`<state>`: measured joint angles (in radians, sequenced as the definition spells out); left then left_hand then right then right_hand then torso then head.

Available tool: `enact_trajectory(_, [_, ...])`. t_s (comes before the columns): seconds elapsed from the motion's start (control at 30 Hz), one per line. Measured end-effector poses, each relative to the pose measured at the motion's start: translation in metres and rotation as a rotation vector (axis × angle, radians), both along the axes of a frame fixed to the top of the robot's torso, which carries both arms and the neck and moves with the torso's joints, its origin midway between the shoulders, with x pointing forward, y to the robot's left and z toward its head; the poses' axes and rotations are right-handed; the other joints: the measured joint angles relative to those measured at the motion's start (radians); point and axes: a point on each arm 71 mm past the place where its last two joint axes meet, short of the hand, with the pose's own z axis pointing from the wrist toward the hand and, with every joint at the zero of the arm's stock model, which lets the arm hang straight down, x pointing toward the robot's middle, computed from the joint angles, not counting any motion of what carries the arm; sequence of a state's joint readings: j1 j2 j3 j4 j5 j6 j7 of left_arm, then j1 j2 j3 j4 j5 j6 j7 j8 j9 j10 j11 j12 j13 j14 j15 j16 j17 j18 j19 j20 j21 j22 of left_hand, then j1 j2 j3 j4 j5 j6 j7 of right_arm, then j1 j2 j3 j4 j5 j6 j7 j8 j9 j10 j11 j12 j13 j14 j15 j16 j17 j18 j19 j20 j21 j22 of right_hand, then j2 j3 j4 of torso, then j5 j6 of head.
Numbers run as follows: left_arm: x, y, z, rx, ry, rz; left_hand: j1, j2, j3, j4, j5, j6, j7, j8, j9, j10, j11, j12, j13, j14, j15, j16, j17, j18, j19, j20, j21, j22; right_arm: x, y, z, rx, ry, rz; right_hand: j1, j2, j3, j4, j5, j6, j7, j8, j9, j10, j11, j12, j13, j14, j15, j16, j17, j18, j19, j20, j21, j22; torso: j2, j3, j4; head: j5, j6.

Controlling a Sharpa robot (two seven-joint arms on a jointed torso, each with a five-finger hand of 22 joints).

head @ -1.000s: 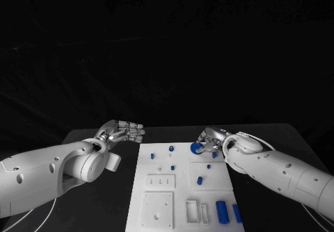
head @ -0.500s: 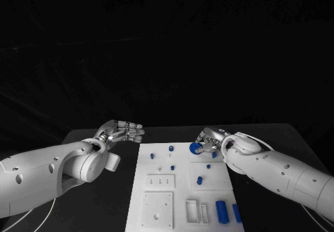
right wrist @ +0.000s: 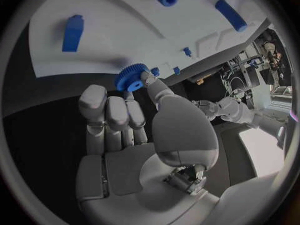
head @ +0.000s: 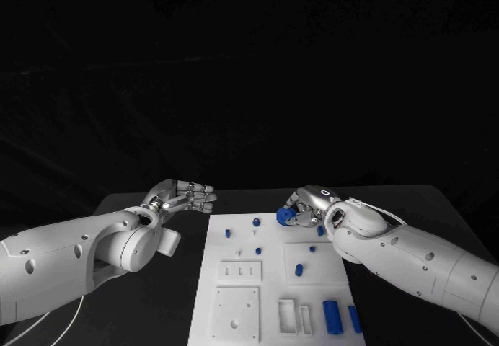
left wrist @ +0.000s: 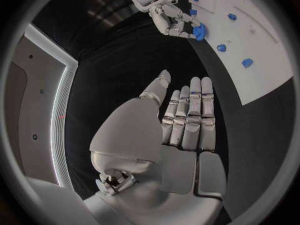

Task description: Assemble the parts on the task board

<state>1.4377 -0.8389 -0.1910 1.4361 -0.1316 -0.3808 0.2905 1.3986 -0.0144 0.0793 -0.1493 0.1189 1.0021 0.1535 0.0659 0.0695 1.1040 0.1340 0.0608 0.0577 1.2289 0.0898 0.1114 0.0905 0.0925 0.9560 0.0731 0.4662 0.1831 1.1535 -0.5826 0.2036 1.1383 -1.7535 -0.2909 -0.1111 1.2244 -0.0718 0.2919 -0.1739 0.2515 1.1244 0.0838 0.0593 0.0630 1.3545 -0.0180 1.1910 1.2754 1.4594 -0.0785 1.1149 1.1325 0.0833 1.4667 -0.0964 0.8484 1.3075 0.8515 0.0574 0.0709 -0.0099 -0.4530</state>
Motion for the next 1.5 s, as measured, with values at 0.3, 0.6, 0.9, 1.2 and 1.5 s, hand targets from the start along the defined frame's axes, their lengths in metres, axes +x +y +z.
enact_trajectory(0.3, [0.0, 0.0, 0.0, 0.0, 0.0, 0.0, 0.0, 0.0, 0.0, 0.0, 0.0, 0.0, 0.0, 0.0, 0.0, 0.0, 0.0, 0.0, 0.0, 0.0, 0.0, 0.0, 0.0, 0.0, 0.0, 0.0, 0.0, 0.0, -0.014, 0.027, 0.013, -0.001, -0.088, 0.064, 0.008, -0.018, 0.025, 0.025, -0.012, 0.0, 0.0, 0.0, 0.0, 0.006, 0.002, 0.0, 0.001, 0.0, 0.0, 0.0, -0.004, 0.0, 0.0, 0.0, 0.004, 0.0, 0.0, -0.0022, 0.0007, 0.006, 0.001])
enact_trajectory(0.6, [0.0, -0.001, 0.0, 0.0, 0.0, -0.002, 0.0, 0.0, 0.0, 0.0, 0.0, 0.0, 0.0, 0.0, 0.0, 0.0, 0.0, 0.0, 0.0, 0.0, 0.0, 0.0, 0.0, 0.0, 0.0, 0.0, 0.0, 0.0, -0.025, 0.055, 0.011, -0.019, -0.119, 0.121, 0.013, -0.024, 0.031, 0.037, -0.016, 0.0, 0.0, 0.0, 0.0, 0.007, 0.0, -0.004, 0.001, 0.0, 0.0, 0.0, -0.005, 0.0, -0.004, -0.004, 0.009, 0.0, 0.0, -0.003, 0.0029, 0.017, 0.001])
enact_trajectory(0.9, [0.0, -0.005, 0.0, -0.001, 0.0, -0.009, 0.0, 0.0, 0.0, 0.0, 0.0, 0.0, 0.0, 0.0, 0.0, 0.0, 0.0, 0.0, 0.0, 0.0, 0.0, 0.0, 0.0, 0.0, 0.0, 0.0, 0.0, 0.0, -0.028, 0.077, -0.006, -0.056, -0.112, 0.152, 0.011, -0.026, 0.035, 0.041, -0.016, 0.0, 0.0, -0.003, 0.0, 0.007, 0.0, -0.004, 0.001, 0.0, 0.0, 0.0, -0.005, -0.001, -0.004, -0.004, 0.009, 0.0, 0.002, -0.003, 0.0059, 0.019, 0.0])
enact_trajectory(1.2, [0.001, -0.009, 0.0, -0.001, 0.0, -0.015, 0.0, 0.0, 0.0, 0.0, 0.0, 0.0, 0.0, 0.0, 0.0, 0.0, 0.0, 0.0, 0.0, 0.0, 0.0, 0.0, -0.001, 0.0, 0.0, 0.0, 0.0, -0.001, -0.026, 0.083, -0.019, -0.083, -0.1, 0.147, 0.016, -0.031, 0.035, 0.042, -0.019, 0.0, 0.0, -0.003, 0.0, 0.008, 0.001, -0.004, 0.0, 0.0, 0.0, 0.0, -0.007, -0.001, -0.004, -0.003, 0.009, 0.0, 0.003, -0.0037, 0.0081, 0.024, -0.007])
enact_trajectory(1.5, [0.002, -0.012, 0.0, -0.001, 0.0, -0.02, 0.0, 0.0, 0.0, 0.0, 0.0, 0.0, 0.0, 0.0, 0.0, 0.0, 0.0, 0.0, 0.0, 0.0, 0.0, 0.0, -0.001, 0.0, 0.0, 0.0, 0.0, -0.001, -0.027, 0.09, -0.024, -0.094, -0.095, 0.157, 0.012, -0.035, 0.039, 0.046, -0.019, 0.002, -0.001, 0.0, -0.001, 0.009, 0.002, -0.008, 0.0, 0.0, 0.0, 0.0, -0.007, -0.001, -0.004, -0.003, 0.009, 0.0, 0.003, -0.0024, 0.0052, 0.031, -0.009])
